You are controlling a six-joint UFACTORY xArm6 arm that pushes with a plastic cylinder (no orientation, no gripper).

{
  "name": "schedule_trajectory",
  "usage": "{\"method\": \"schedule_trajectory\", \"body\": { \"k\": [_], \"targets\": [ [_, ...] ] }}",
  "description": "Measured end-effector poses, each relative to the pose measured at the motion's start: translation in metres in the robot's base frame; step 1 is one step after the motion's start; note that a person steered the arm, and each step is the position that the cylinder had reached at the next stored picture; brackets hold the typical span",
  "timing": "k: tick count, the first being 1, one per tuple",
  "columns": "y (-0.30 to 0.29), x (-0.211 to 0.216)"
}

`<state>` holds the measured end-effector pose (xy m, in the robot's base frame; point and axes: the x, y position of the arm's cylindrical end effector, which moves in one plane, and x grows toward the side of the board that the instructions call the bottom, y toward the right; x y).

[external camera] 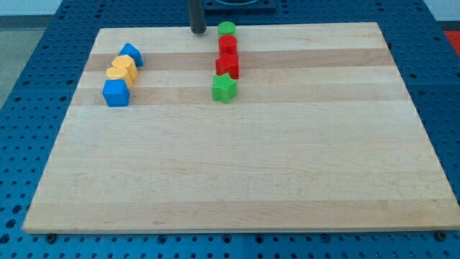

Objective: Push the green circle close to the red star

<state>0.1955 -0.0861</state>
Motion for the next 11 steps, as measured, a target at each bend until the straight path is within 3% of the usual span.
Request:
{"method": "schedule_trajectory", "body": {
  "k": [2, 4, 6, 7, 8, 9, 10, 11],
  "targets": [
    [0.006, -0.001],
    [0.142, -0.001],
    [0.142, -0.003],
    [0.073, 0.000],
    [0.097, 0.016],
    [0.199, 0.031],
    [0.184, 0.036],
    [0.176, -0.003]
  ]
}}
